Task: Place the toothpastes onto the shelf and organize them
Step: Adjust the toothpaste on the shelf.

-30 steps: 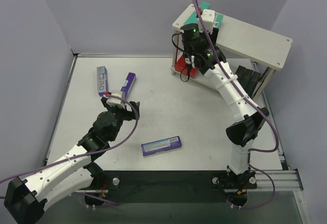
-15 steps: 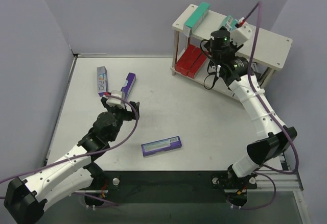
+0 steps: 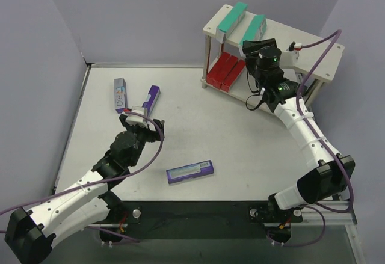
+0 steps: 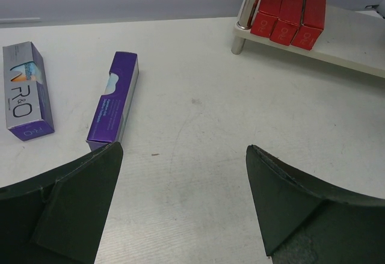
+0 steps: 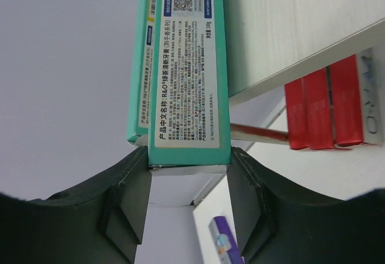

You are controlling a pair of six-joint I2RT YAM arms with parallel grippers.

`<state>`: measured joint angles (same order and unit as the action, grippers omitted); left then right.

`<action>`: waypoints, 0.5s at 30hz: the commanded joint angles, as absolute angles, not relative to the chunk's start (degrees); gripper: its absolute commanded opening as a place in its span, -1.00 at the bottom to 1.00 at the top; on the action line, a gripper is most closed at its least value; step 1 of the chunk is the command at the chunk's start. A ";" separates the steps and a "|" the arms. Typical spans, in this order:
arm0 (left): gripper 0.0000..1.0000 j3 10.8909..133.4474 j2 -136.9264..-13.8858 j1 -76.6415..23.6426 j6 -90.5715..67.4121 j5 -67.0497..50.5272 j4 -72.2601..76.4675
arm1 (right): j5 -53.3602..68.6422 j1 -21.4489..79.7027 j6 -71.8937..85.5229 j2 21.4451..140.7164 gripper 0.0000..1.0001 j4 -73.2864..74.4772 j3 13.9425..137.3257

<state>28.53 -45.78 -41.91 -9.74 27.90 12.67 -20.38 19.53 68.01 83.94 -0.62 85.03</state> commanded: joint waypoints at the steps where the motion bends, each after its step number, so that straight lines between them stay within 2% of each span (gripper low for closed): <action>1: 0.90 30.59 -45.79 -42.19 -8.53 28.74 14.24 | -15.91 18.37 78.12 85.52 -0.19 -11.94 80.87; 15: 0.90 30.59 -45.97 -42.10 -7.82 29.44 14.33 | -16.09 18.11 82.88 89.65 0.09 -17.84 79.37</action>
<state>28.53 -45.89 -41.91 -8.62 28.49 12.67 -15.97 18.68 81.08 88.84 -16.34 80.23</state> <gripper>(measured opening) 0.952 0.535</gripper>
